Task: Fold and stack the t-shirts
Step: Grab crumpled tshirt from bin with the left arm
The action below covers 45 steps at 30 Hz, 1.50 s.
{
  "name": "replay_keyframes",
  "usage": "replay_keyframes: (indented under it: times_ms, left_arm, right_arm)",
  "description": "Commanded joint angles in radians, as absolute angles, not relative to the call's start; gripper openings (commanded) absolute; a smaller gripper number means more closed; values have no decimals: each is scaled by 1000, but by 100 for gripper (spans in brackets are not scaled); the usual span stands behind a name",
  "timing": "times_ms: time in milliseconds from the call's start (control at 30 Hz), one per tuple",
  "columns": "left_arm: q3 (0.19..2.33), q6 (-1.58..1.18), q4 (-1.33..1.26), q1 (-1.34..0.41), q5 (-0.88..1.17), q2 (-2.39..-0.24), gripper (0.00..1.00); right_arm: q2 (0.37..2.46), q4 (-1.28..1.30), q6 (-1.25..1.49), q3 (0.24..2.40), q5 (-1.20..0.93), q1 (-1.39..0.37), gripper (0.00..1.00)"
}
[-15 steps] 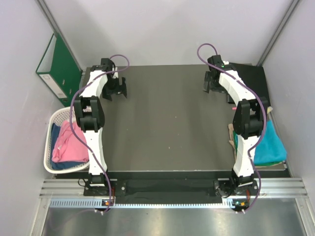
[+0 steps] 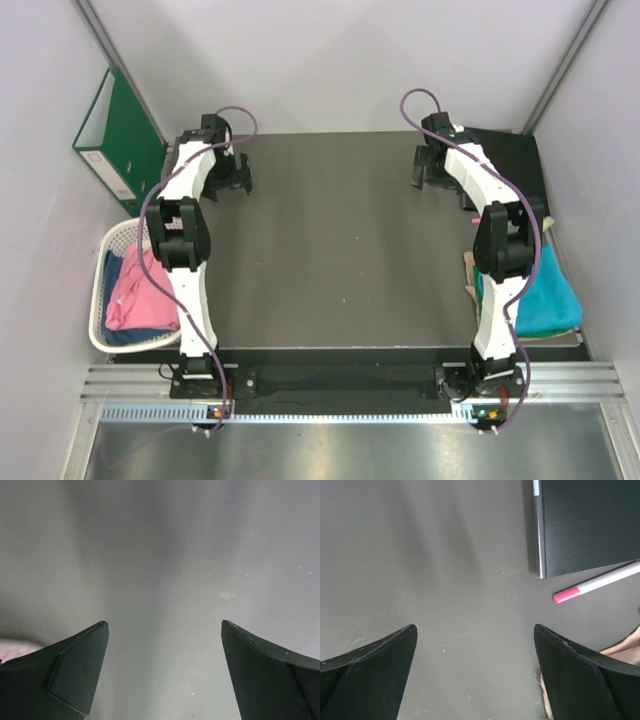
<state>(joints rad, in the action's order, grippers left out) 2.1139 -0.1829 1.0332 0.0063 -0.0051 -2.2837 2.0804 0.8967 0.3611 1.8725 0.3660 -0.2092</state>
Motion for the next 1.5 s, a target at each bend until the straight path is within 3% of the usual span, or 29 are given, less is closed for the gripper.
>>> replay_keyframes:
  times_ms: [0, 267, 633, 867, 1200, 1333, 1467]
  left_arm:
    - [2066, -268, 1042, 46, -120, -2079, 99]
    - [1816, -350, 1130, 127, -357, -1856, 99]
    - [1441, -459, 1126, 380, -270, -1652, 98]
    - [1373, -425, 1063, 472, -259, -1698, 98]
    - [1390, -382, 1020, 495, -311, -1853, 90]
    - [1387, -384, 1003, 494, -272, -1870, 72]
    - [1405, -383, 1017, 495, -236, -1864, 0]
  right_arm:
    - [2054, 867, 370, 1858, 351, -216, 100]
    - [2077, 868, 367, 1862, 328, -216, 100]
    - [2135, 885, 351, 1933, 298, -224, 100]
    - [2158, 893, 350, 1954, 275, -224, 100]
    - [2163, 896, 354, 1957, 264, -224, 100]
    - [2163, 894, 354, 1960, 261, -224, 100]
    - [2166, 896, 353, 1965, 256, -222, 99]
